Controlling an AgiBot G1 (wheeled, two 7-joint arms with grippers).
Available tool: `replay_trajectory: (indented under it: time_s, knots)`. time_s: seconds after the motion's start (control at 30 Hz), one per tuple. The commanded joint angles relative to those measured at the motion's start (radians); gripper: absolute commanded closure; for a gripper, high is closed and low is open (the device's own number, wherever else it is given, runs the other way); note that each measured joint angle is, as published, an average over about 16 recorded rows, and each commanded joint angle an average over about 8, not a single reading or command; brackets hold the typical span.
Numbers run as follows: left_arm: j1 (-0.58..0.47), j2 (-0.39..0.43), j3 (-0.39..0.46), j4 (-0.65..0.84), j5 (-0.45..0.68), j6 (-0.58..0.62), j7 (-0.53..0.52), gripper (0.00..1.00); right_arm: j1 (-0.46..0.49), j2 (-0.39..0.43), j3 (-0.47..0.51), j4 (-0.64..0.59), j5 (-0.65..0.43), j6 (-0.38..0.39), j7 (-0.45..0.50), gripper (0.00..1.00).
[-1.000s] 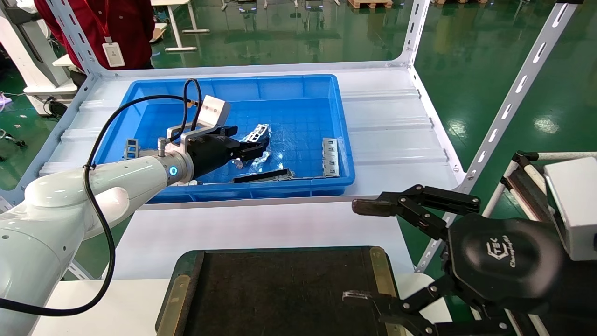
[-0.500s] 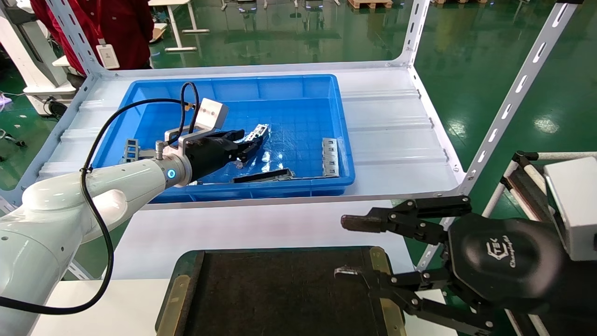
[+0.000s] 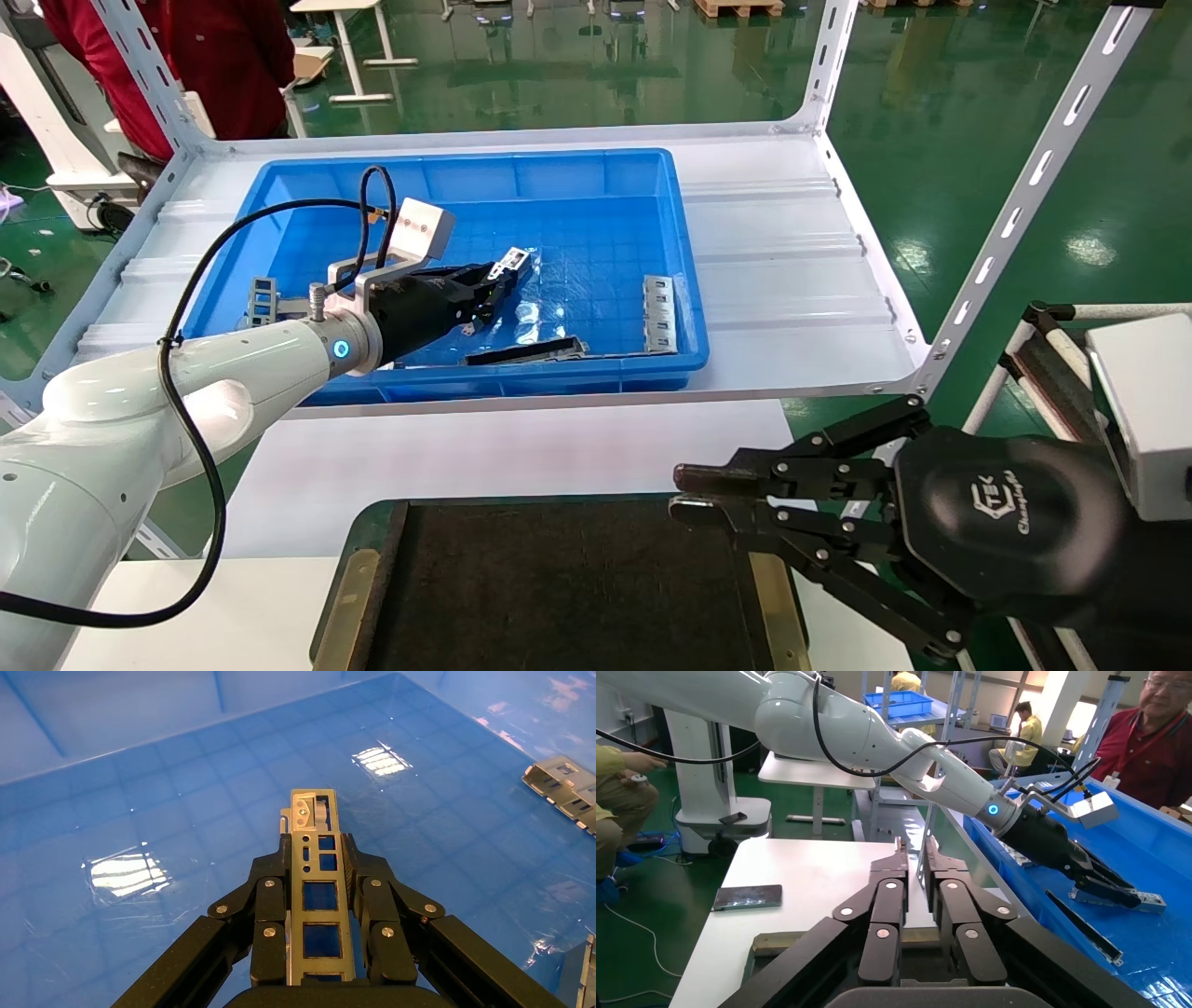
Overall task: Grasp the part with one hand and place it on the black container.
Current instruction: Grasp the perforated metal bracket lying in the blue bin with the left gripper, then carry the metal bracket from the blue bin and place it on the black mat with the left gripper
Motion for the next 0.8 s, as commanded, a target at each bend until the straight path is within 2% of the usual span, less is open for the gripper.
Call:
replay_trajectory:
  time_s: [0.03, 0.23, 0.43, 0.8]
  knots:
    - [0.002, 0.001, 0.001, 0.001, -0.002, -0.001, 0.0, 1.0, 0.0, 0.0, 0.0, 0.0, 0.0, 0.0, 0.0, 1.0]
    - [-0.024, -0.013, -0.01, -0.009, -0.026, 0.045, -0.002, 1.0, 0.0, 0.0, 0.0, 0.0, 0.0, 0.0, 0.0, 1.0]
    - [-0.076, -0.049, -0.026, -0.02, -0.053, 0.146, -0.01, 1.0, 0.0, 0.0, 0.0, 0.0, 0.0, 0.0, 0.0, 1.0]
    - [-0.102, -0.17, -0.043, -0.096, -0.095, 0.485, -0.05, 1.0, 0.0, 0.0, -0.001, 0.0, 0.0, 0.0, 0.0, 1.0]
